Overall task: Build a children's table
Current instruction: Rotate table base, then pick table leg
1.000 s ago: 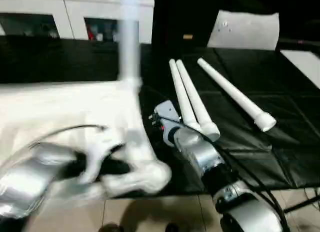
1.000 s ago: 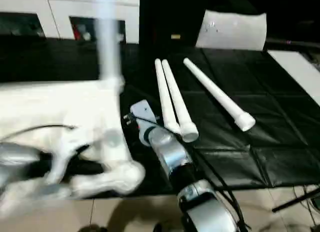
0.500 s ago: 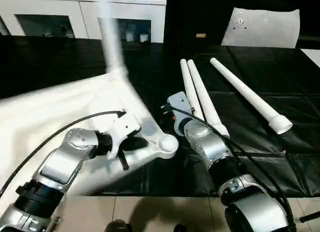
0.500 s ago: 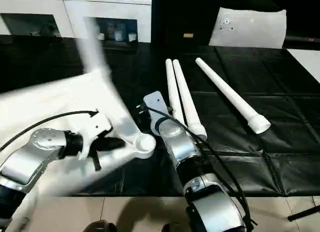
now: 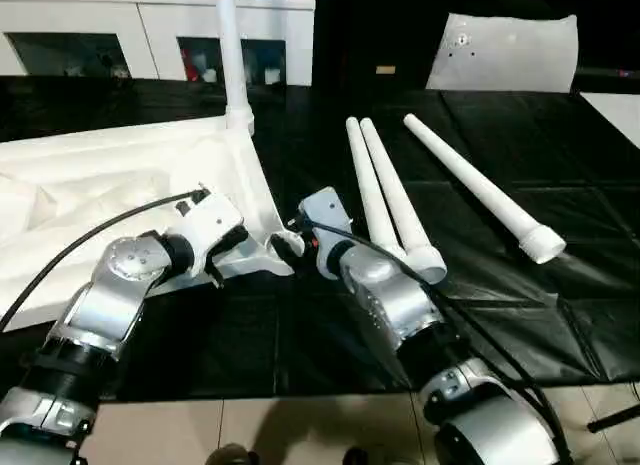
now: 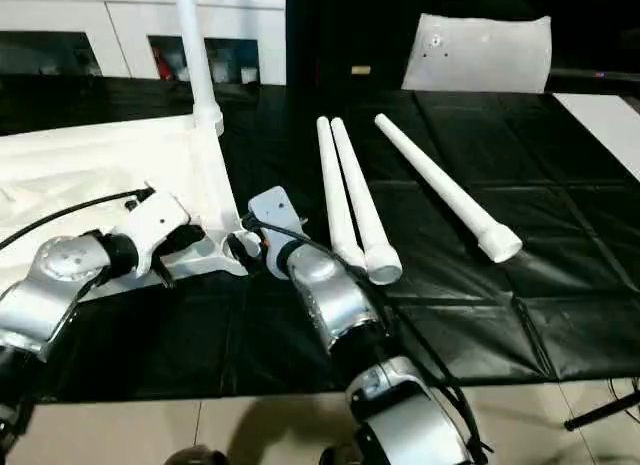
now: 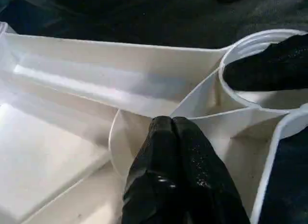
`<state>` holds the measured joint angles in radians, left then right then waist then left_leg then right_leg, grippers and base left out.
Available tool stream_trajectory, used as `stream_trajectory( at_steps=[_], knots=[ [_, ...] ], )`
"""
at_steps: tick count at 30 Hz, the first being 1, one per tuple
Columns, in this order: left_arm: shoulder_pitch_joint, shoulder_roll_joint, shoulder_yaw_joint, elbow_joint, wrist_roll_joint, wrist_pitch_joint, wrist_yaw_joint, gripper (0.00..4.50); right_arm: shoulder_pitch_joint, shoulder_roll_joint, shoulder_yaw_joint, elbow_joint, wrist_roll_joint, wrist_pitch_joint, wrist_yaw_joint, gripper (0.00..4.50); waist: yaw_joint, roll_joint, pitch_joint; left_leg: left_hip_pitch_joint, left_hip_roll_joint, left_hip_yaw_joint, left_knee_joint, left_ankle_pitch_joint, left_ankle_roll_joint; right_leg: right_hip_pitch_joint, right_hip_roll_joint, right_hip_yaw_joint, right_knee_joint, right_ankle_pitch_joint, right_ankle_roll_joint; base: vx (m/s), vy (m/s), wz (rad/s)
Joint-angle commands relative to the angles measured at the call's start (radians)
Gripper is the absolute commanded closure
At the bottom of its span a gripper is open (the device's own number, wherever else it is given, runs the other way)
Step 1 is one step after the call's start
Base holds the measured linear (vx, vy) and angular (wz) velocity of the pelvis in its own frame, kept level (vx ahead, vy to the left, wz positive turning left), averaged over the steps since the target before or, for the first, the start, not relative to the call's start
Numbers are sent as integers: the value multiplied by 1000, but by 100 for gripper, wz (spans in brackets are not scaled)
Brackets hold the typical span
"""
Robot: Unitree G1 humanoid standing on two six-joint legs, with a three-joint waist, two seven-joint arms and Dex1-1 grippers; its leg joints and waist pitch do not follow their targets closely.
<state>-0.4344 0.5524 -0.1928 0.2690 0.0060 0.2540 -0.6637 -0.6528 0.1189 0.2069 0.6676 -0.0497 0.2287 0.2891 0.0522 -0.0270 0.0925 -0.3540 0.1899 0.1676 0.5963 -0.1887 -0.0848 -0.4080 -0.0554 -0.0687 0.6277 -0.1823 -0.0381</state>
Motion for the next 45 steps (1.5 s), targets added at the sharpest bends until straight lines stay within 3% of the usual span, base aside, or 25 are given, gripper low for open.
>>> stream_trajectory(
  at_steps=[1, 3, 4, 5, 8, 12, 13, 15, 16, 22, 23, 25, 29, 35, 45],
  knots=[
    [14, -15, 31, -52, -47, 11, -14, 443, 16, -12, -6, -70, 5, 10, -3, 0, 5, 22, -91, 4, 37, -10, -70, -144, -30, 59, -84, 63, -59, -93, -207, 0, 0, 0],
    [20, -36, 80, -88, -96, 42, -3, 443, 23, -22, -18, -120, 13, 22, -11, 0, 8, 23, -89, 4, 37, -8, -70, -144, -32, 59, -84, 63, -60, -104, -204, 0, 0, 0],
    [23, -48, 113, -114, -129, 66, 6, 415, 26, -27, -31, -152, 21, 37, -17, 0, 8, 23, -88, 6, 36, -8, -70, -157, -35, 58, -83, 63, -61, -127, -201, 0, 0, 0],
    [23, -48, 113, -114, -129, 66, 6, 415, 26, -27, -31, -152, 21, 37, -17, 0, 8, 22, -87, 6, 37, -7, -71, -166, -37, 58, -84, 63, -64, -144, -197, 0, 0, 0],
    [43, -78, 192, -200, -195, 149, 52, 389, 18, -40, -83, -233, 33, 110, -66, 0, 7, 22, -82, 7, 35, -8, -72, -201, -46, 56, -81, 64, -71, -224, -168, 0, 0, 0],
    [96, -111, 228, -335, -254, 264, 92, 367, -18, -54, -135, -268, 19, 237, -140, 0, 6, 20, -82, 10, 32, -9, -71, -213, -54, 51, -76, 62, -75, -284, -136, 0, 0, 0],
    [140, -129, 228, -443, -284, 346, 111, 336, -53, -65, -165, -256, 8, 339, -199, 0, 5, 22, -82, 10, 31, -9, -71, -209, -56, 50, -73, 61, -74, -274, -134, 0, 0, 0],
    [157, -136, 227, -486, -300, 376, 118, 329, -68, -73, -171, -244, 7, 372, -208, 0, 4, 20, -85, 7, 31, -9, -69, -191, -58, 53, -71, 60, -69, -240, -138, 0, 0, 0],
    [186, -139, 219, -549, -321, 417, 122, 322, -96, -93, -176, -203, 42, 410, -149, 0, 4, 22, -86, 8, 29, -7, -67, -198, -54, 53, -70, 60, -68, -233, -140, 0, 0, 0],
    [235, -152, 211, -681, -362, 519, 162, 269, -150, -110, -206, -116, 50, 423, -167, 0, 5, 14, -85, 2, 26, -6, -63, -174, -45, 56, -70, 58, -70, -234, -134, 0, 0, 0],
    [239, -155, 210, -699, -371, 538, 167, 269, -160, -110, -216, -100, 51, 427, -179, 0, 5, 7, -85, 2, 26, -3, -62, -170, -42, 54, -68, 59, -72, -236, -130, 0, 0, 0],
    [250, -148, 190, -760, -362, 589, 179, 253, -192, -115, -220, -41, 48, 451, -186, 0, 4, 8, -85, 4, 27, -5, -63, -170, -44, 53, -67, 57, -69, -245, -127, 0, 0, 0],
    [247, -126, 155, -764, -331, 586, 179, 222, -209, -122, -212, 23, 42, 440, -185, 0, 6, 7, -84, 3, 25, -5, -62, -174, -42, 52, -67, 56, -73, -268, -109, 0, 0, 0],
    [234, -97, 125, -767, -346, 618, 160, 222, -233, -123, -215, 146, 47, 449, -169, 0, 4, 16, -86, 2, 25, -5, -59, -176, -54, 53, -66, 56, -68, -228, -125, 0, 0, 0],
    [228, -82, 102, -776, -352, 635, 151, 222, -275, -120, -266, 274, 82, 427, -189, 0, 3, 15, -88, 5, 25, -6, -58, -202, -56, 52, -68, 54, -69, -243, -136, 0, 0, 0]
  ],
)
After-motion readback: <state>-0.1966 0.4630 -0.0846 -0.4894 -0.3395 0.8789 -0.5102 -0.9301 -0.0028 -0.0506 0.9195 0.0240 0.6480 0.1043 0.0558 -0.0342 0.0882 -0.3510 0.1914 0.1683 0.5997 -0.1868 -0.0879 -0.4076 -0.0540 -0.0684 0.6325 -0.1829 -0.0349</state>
